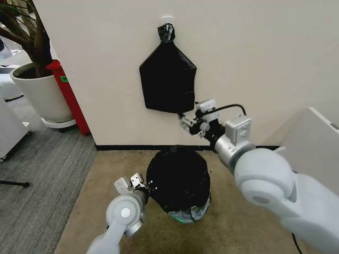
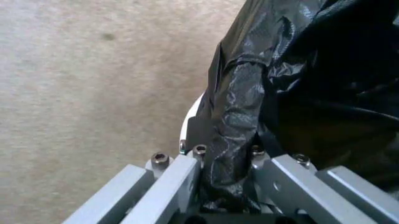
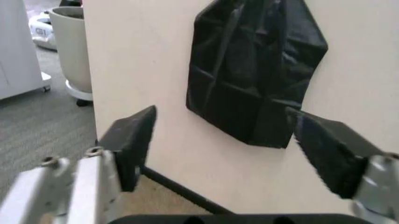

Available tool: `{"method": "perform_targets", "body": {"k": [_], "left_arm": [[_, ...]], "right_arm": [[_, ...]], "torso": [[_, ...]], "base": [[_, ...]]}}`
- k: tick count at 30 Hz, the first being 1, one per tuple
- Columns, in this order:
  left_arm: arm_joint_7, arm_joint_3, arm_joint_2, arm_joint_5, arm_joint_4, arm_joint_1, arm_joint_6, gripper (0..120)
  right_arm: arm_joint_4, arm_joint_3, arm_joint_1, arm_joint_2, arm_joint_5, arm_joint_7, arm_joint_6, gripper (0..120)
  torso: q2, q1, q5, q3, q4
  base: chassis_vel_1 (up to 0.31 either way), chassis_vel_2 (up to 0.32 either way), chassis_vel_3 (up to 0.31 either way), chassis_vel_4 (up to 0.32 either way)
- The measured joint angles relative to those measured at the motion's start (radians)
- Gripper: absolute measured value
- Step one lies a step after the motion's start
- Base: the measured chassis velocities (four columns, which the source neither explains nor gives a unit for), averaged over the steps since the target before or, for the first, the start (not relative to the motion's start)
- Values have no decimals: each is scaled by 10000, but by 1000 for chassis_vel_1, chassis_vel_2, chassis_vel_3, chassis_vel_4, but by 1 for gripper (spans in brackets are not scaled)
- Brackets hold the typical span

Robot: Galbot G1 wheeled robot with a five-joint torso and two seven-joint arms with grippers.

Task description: Place the garbage bag over the trash bin.

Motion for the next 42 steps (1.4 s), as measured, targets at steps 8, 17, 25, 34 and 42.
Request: {"method": "perform_targets", "body": {"k": [8, 17, 25, 34, 42], "left_arm": [[-311, 39, 240, 382, 155, -137, 145, 0], [-78, 2, 371, 693, 284, -195, 167, 7], [246, -4, 331, 1002, 154, -100, -135, 35], [433, -238, 509, 1255, -684, 337, -352, 69], [303, -535, 686, 1402, -2256, 1245, -128, 97]], "right_arm": [[-41, -31, -560, 76, -791, -513, 80, 99], [23, -58, -893, 130, -1260, -933, 109, 100], [26, -127, -959, 99, -1345, -1093, 100, 100], [-10, -133, -1245, 307, -1686, -1301, 107, 100], [-95, -128, -1521, 562, -2041, -1427, 170, 100]], "torso": [[0, 0, 3, 0, 0], [0, 0, 0, 0, 0], [0, 0, 2, 0, 0], [0, 0, 1, 0, 0], [0, 0, 2, -1, 1]], "base": [[0, 0, 0, 0], [0, 0, 0, 0], [0, 0, 0, 0], [0, 0, 0, 0], [0, 0, 0, 0]]}}
